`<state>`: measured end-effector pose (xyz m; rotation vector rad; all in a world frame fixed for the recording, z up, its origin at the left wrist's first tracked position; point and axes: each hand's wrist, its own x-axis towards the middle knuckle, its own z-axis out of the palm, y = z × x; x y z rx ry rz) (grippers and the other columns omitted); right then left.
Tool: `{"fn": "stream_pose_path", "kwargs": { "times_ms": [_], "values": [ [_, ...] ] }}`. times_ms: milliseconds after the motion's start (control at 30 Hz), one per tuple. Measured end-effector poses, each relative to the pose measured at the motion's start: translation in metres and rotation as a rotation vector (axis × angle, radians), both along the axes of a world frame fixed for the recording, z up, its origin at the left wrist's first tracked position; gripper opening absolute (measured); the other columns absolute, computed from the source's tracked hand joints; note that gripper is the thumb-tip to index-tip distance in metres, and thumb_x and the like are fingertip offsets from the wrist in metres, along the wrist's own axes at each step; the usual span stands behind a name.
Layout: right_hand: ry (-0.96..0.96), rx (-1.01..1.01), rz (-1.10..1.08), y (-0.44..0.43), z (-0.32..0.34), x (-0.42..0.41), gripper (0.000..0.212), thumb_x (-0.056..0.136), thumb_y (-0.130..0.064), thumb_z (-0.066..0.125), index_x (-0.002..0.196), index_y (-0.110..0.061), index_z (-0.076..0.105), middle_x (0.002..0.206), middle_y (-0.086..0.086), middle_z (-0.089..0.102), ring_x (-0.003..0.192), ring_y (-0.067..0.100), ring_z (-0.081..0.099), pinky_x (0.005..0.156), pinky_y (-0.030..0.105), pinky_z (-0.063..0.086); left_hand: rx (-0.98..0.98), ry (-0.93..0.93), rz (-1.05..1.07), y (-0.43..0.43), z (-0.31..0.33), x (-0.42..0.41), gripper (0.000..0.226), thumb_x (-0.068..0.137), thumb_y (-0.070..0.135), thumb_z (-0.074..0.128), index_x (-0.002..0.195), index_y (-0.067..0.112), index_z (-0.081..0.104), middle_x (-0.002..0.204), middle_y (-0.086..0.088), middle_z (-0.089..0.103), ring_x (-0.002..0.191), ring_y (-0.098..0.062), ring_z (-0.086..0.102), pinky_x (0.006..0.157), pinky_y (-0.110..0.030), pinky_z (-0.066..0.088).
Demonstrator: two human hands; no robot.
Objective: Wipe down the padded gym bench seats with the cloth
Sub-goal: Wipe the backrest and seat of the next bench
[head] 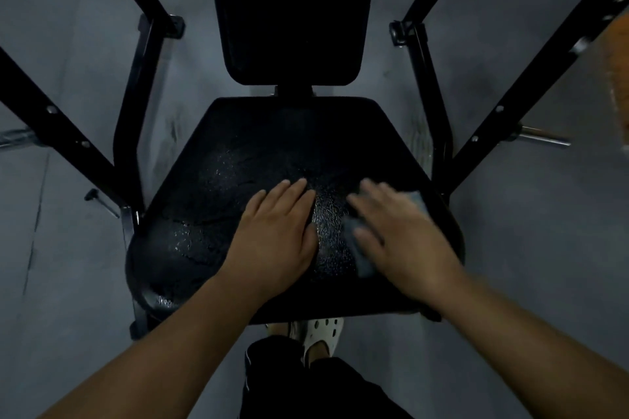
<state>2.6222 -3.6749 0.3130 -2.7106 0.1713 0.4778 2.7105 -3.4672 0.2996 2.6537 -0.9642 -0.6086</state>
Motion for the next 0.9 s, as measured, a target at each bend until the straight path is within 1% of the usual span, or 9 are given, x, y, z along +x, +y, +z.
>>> {"fn": "stream_pose_path", "kwargs": {
  "times_ms": [100, 167, 233, 333, 467, 600, 700, 833, 900],
  "values": [
    [0.078, -0.139, -0.234, -0.013, -0.018, 0.057, 0.065, 0.101, -0.051, 0.015, 0.156, -0.020, 0.030, 0.165, 0.012, 0.021, 0.151, 0.034, 0.018, 0.122, 0.047, 0.018, 0.024, 0.005, -0.005, -0.003, -0.005, 0.018, 0.066, 0.094, 0.048, 0.020, 0.150, 0.019, 0.041, 0.160, -0.001, 0.033, 0.149, -0.019, 0.026, 0.122, -0.043, 0.021],
    [0.085, -0.138, -0.081, 0.027, -0.018, 0.065, 0.069, 0.099, -0.048, 0.004, 0.159, -0.017, 0.020, 0.166, 0.014, 0.013, 0.152, 0.035, 0.010, 0.123, 0.049, 0.013, 0.035, 0.009, 0.002, -0.004, -0.011, 0.035, 0.071, 0.093, 0.050, 0.014, 0.151, 0.018, 0.039, 0.161, -0.001, 0.032, 0.149, -0.020, 0.025, 0.122, -0.042, 0.019],
    [0.038, 0.054, 0.014, 0.060, -0.004, 0.045, 0.068, 0.100, -0.051, 0.011, 0.160, -0.021, 0.011, 0.168, 0.003, 0.009, 0.154, 0.022, 0.004, 0.125, 0.041, 0.008, 0.040, 0.021, -0.011, -0.004, -0.019, 0.054, 0.074, 0.091, 0.052, 0.011, 0.152, 0.018, 0.037, 0.162, -0.001, 0.029, 0.150, -0.019, 0.023, 0.122, -0.040, 0.016],
    [0.020, 0.092, -0.053, 0.031, -0.007, 0.033, 0.066, 0.101, -0.052, 0.028, 0.157, -0.019, 0.024, 0.166, -0.002, 0.018, 0.153, 0.014, 0.009, 0.124, 0.032, 0.007, 0.023, 0.015, -0.056, -0.006, -0.024, 0.067, 0.074, 0.092, 0.051, 0.011, 0.152, 0.017, 0.037, 0.162, -0.003, 0.029, 0.150, -0.021, 0.023, 0.122, -0.041, 0.016],
    [0.012, -0.134, -0.294, -0.013, -0.040, 0.088, 0.056, 0.103, -0.049, 0.031, 0.150, -0.022, 0.039, 0.167, 0.012, 0.007, 0.154, 0.028, 0.001, 0.123, 0.048, 0.011, 0.014, 0.025, -0.061, -0.012, -0.025, 0.071, 0.073, 0.092, 0.049, 0.011, 0.152, 0.017, 0.037, 0.162, -0.002, 0.029, 0.150, -0.020, 0.022, 0.123, -0.042, 0.017],
    [-0.093, -0.010, -0.142, 0.023, -0.034, 0.096, 0.049, 0.105, -0.039, 0.038, 0.146, -0.013, 0.047, 0.157, 0.011, 0.030, 0.145, 0.023, 0.027, 0.119, 0.037, 0.026, 0.015, 0.028, -0.060, -0.018, -0.032, 0.084, 0.071, 0.092, 0.047, 0.014, 0.152, 0.016, 0.037, 0.162, -0.003, 0.029, 0.149, -0.020, 0.024, 0.122, -0.040, 0.016],
    [-0.023, 0.235, -0.034, 0.013, -0.019, 0.061, 0.049, 0.103, -0.032, 0.045, 0.149, -0.016, 0.040, 0.152, -0.004, 0.042, 0.143, 0.004, 0.028, 0.118, 0.020, 0.020, 0.010, 0.032, -0.043, -0.020, -0.034, 0.088, 0.071, 0.092, 0.047, 0.015, 0.151, 0.017, 0.040, 0.161, -0.002, 0.031, 0.149, -0.020, 0.025, 0.121, -0.040, 0.016],
    [-0.105, -0.052, -0.176, -0.052, -0.047, 0.086, 0.036, 0.098, -0.035, 0.054, 0.129, -0.020, 0.063, 0.151, 0.013, 0.045, 0.140, 0.032, 0.040, 0.113, 0.047, 0.036, 0.023, 0.034, -0.039, -0.023, -0.034, 0.090, 0.069, 0.092, 0.046, 0.017, 0.150, 0.017, 0.041, 0.160, -0.002, 0.032, 0.149, -0.020, 0.026, 0.122, -0.041, 0.018],
    [-0.099, -0.111, -0.302, -0.047, -0.054, 0.116, 0.031, 0.098, -0.032, 0.057, 0.126, -0.022, 0.066, 0.138, 0.016, 0.050, 0.125, 0.036, 0.048, 0.099, 0.037, 0.040, 0.027, 0.031, -0.029, -0.027, -0.035, 0.093, 0.069, 0.092, 0.046, 0.018, 0.149, 0.016, 0.043, 0.159, -0.003, 0.034, 0.148, -0.021, 0.028, 0.122, -0.043, 0.020]
  ]
}}
